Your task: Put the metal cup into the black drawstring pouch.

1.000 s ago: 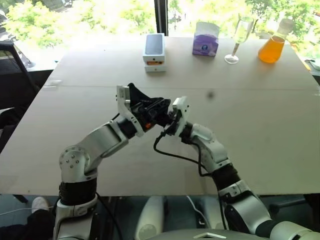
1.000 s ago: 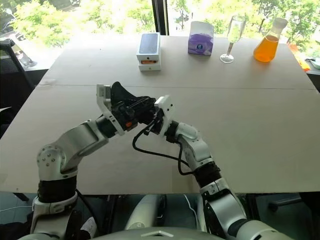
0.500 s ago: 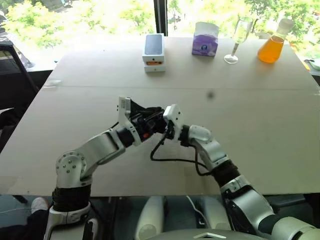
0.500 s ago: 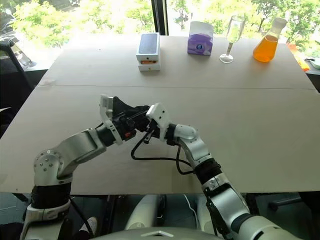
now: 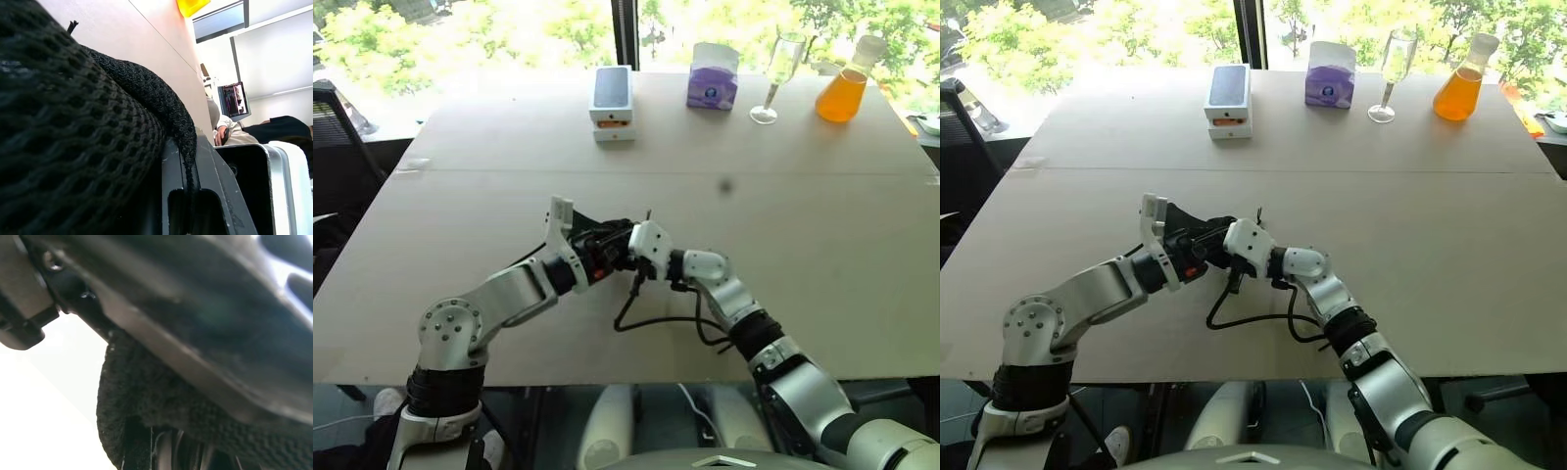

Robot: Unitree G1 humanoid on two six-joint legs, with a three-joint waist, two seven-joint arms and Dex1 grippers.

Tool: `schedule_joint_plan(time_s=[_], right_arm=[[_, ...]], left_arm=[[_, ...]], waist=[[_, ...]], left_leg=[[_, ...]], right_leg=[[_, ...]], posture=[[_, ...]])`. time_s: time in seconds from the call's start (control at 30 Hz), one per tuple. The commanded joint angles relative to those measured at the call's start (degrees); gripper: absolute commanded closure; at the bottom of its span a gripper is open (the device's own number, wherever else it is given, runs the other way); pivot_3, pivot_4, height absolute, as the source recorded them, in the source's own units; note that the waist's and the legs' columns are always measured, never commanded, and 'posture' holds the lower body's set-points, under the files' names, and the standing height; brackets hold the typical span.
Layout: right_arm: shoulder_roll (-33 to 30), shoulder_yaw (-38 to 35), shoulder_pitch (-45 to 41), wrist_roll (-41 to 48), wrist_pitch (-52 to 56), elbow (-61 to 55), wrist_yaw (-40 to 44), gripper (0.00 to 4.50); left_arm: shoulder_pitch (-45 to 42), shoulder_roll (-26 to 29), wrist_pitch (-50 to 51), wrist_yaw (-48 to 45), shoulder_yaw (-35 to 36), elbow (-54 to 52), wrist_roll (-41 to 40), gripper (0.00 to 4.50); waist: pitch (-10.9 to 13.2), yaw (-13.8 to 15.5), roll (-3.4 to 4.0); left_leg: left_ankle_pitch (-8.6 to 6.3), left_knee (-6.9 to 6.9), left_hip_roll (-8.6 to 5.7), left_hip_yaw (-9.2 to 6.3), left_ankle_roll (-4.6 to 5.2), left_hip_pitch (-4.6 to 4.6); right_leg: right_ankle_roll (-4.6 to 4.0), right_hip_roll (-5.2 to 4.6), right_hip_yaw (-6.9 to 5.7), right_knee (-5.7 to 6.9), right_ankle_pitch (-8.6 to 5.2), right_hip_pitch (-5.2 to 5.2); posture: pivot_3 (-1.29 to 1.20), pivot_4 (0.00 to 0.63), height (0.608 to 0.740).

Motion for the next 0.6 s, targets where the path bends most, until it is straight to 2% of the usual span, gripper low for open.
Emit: schedule_joint_plan(time_s=[0.03, 0.1, 0.17, 0.3, 0.6], right_arm=[[1.69, -0.32, -1.63, 1.09, 0.22, -1.27, 0.01, 3.13], [0.11, 0.29, -1.1, 0.81, 1.32, -3.55, 1.77, 2.05], [-1.33, 0.62, -0.53, 1.03, 2.66, -6.09, 3.21, 1.24], [-3.96, -1.09, 0.49, 4.16, 9.74, -14.99, 4.32, 1.24], [-9.53, -3.25, 1.91, 7.45, 24.52, -32.48, 1.69, 1.24]], left_arm=[[0.97, -0.21, 0.31, -2.18, -1.48, -3.57, -1.12, 4.5], [0.95, -0.03, -0.62, -3.47, -0.5, -2.54, 2.8, 4.5], [0.75, 0.61, -1.03, -4.99, 0.18, -1.15, 6.58, 4.5], [0.01, 2.48, -1.04, -9.84, 1.89, 3.05, 13.55, 4.5], [-3.31, 2.7, 0.83, -17.47, 4.83, 9.32, 19.47, 4.5]], waist=[[0.0, -0.02, 0.0], [0.0, 0.01, 0.0], [0.01, 0.05, 0.01], [0.01, 0.04, 0.02], [0.02, -0.01, 0.04]], left_leg=[[0.0, 0.0, -0.01, 0.01, 0.0, 0.0], [0.0, 0.0, -0.01, 0.0, 0.0, 0.0], [0.0, 0.0, -0.01, 0.0, 0.0, 0.01], [0.0, -0.01, -0.02, 0.0, 0.0, -0.01], [0.0, -0.06, -0.01, 0.0, 0.01, -0.01]], right_leg=[[0.0, -0.02, 0.0, 0.0, 0.0, 0.0], [0.0, -0.02, 0.0, 0.0, 0.0, 0.0], [0.0, -0.01, -0.01, 0.01, 0.0, 0.0], [-0.01, 0.01, -0.02, 0.0, 0.0, -0.01], [0.0, 0.01, -0.03, 0.0, -0.01, -0.04]], posture=[[0.0, 0.15, 0.74], [0.0, 0.15, 0.74], [0.0, 0.15, 0.74], [0.0, 0.15, 0.74], [0.0, 0.15, 0.74]])
